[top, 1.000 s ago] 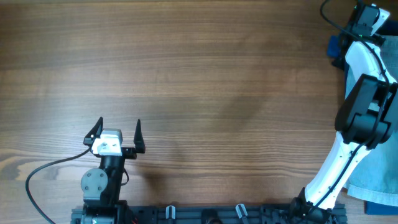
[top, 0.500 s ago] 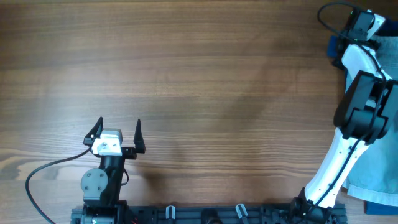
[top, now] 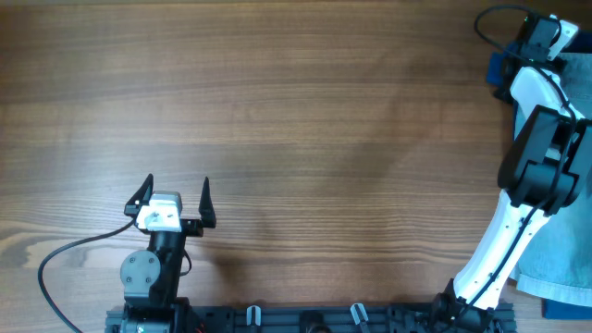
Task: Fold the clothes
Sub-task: 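Reach the right gripper toward the light-blue jeans on the clothes pile, then grasp the jeans waistband edge with the right gripper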
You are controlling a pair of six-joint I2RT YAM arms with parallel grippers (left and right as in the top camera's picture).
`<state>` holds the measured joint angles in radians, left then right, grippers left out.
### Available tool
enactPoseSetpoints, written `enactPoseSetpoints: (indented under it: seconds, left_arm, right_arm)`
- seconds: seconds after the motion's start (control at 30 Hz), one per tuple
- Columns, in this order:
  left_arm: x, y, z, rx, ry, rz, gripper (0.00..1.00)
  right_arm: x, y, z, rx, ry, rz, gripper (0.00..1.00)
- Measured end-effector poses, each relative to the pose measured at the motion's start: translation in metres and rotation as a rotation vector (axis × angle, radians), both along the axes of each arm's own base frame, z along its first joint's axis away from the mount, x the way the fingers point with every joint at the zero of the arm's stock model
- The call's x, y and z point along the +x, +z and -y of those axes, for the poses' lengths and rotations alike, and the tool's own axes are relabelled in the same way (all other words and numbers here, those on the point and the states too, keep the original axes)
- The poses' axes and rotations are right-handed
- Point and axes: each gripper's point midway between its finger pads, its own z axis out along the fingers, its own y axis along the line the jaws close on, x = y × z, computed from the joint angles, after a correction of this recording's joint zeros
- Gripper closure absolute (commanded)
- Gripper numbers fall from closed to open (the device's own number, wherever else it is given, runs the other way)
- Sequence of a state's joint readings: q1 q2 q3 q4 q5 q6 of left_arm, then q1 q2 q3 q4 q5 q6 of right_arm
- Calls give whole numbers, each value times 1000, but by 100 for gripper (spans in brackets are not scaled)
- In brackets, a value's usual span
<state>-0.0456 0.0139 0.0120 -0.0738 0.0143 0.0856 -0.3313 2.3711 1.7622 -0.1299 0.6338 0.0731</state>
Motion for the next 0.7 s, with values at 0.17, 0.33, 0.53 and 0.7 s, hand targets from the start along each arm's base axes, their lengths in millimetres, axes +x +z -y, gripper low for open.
enactPoseSetpoints:
  seconds: [0.17, 0.33, 0.53, 0.7]
  left_arm:
    - [0, 0, 0, 0, 0, 0, 0]
    - [0, 0, 0, 0, 0, 0, 0]
    - [0, 0, 0, 0, 0, 0, 0]
    - [0, 0, 0, 0, 0, 0, 0]
  right_arm:
    - [-3, 4, 7, 10, 2, 2, 20]
    - [-10, 1, 13, 72, -6, 22, 15]
    - [-14, 0, 23, 135, 7, 51, 7]
    - [-17, 13, 26, 137, 27, 49, 5]
